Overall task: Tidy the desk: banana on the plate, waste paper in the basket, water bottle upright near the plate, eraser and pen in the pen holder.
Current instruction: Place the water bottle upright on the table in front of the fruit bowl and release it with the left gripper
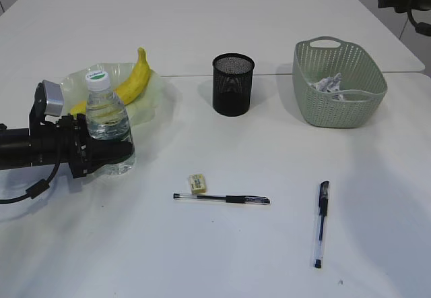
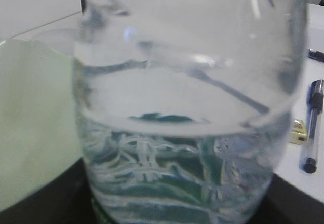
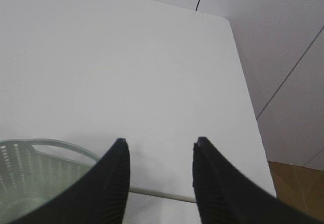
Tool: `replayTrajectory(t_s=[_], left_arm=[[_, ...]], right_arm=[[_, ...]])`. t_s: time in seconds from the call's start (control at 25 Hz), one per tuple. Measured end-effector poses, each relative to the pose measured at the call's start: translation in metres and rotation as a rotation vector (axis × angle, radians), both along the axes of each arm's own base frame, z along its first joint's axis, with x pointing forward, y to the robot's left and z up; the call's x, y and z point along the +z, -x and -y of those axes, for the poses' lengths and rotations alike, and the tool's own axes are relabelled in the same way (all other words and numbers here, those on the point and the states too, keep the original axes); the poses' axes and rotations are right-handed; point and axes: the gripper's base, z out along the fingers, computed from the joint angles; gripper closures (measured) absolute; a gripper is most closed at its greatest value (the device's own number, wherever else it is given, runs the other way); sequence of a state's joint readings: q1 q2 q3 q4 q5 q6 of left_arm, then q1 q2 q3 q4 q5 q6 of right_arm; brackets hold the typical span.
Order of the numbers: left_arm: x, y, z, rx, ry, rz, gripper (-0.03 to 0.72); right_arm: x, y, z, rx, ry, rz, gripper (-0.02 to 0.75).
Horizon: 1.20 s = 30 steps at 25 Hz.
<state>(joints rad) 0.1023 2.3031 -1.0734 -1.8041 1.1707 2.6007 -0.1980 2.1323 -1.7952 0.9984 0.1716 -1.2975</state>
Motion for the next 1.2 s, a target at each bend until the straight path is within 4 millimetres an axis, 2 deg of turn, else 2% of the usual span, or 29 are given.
replayTrajectory(t_s=[0.44, 0.92, 1.2], left_arm=[[0.000, 0.000, 0.000, -0.001, -0.002, -0.001, 0.215], [0.000, 0.000, 0.000, 0.005, 0.004, -0.026, 0.184], [0.011, -0.002, -0.001, 0.011, -0.012, -0.005, 0.184]], right_arm=[[0.000, 0.000, 0.000, 0.000, 0.000, 0.000, 0.423], [0.000, 0.000, 0.000, 0.000, 0.000, 0.000, 0.423], [0.000, 0.000, 0.000, 0.000, 0.000, 0.000, 0.423]])
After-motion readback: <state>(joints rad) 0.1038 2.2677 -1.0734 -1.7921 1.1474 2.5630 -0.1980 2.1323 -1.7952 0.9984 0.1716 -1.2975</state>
